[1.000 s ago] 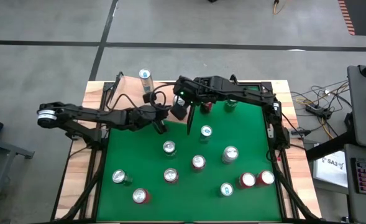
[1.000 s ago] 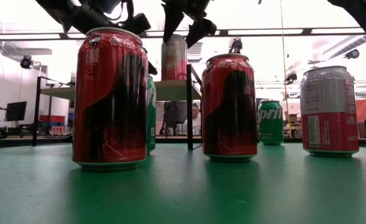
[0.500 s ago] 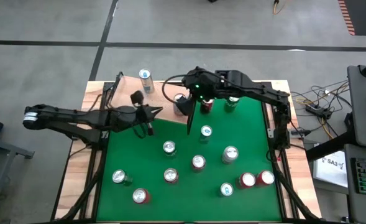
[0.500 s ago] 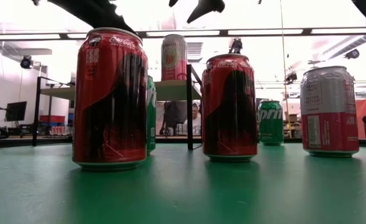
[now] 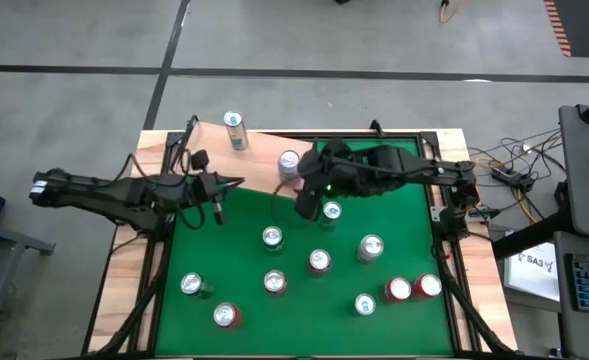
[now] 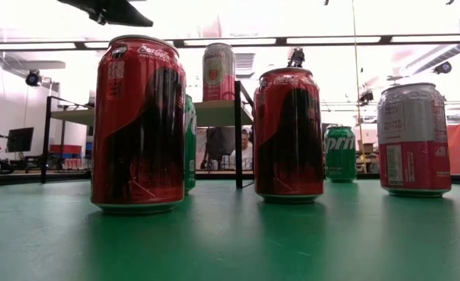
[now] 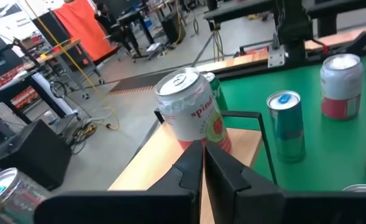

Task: Place canned beverage on shelf
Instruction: Put the pink/white soda can on the shelf

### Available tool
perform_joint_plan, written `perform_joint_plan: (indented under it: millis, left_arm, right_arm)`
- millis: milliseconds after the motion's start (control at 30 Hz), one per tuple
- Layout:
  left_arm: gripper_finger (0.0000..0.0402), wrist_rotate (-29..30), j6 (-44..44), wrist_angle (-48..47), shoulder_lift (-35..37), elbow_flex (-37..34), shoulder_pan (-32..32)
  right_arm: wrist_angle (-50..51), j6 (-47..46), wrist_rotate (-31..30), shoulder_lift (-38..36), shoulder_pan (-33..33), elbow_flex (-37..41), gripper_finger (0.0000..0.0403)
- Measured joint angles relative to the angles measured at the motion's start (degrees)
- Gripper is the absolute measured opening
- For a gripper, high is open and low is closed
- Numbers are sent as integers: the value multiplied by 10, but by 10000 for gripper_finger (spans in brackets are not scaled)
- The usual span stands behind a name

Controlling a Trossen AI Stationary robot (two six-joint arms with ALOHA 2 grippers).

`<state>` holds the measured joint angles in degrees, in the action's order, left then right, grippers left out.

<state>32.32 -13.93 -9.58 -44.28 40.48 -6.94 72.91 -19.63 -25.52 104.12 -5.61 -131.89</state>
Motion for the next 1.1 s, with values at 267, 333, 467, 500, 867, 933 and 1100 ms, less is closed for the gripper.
perform_joint_plan:
  millis: [267, 333, 467, 500, 867, 933, 1100]
  left_arm:
    - [0, 0, 18, -12, 44, -6, 0]
    - [0, 0, 22, -20, 46, -6, 0]
    - [0, 0, 22, -19, 44, -7, 0]
    - [0, 0, 22, -18, 43, -7, 0]
    - [0, 0, 14, -15, 27, -7, 0]
    - [0, 0, 13, -18, 25, -7, 0]
    - [0, 0, 9, -15, 22, -7, 0]
  right_arm:
    - [-28, -14, -2, -27, -4, 115, 356]
    - [-71, -14, 3, -45, -4, 164, 356]
    - [-202, -11, 28, -83, -5, 278, 355]
    - [-240, -6, 35, -91, -5, 307, 353]
    - [-615, 37, -31, -102, 15, 503, 200]
    - [-632, 24, -78, -102, 21, 519, 155]
    - [-632, 12, -88, -102, 30, 529, 44]
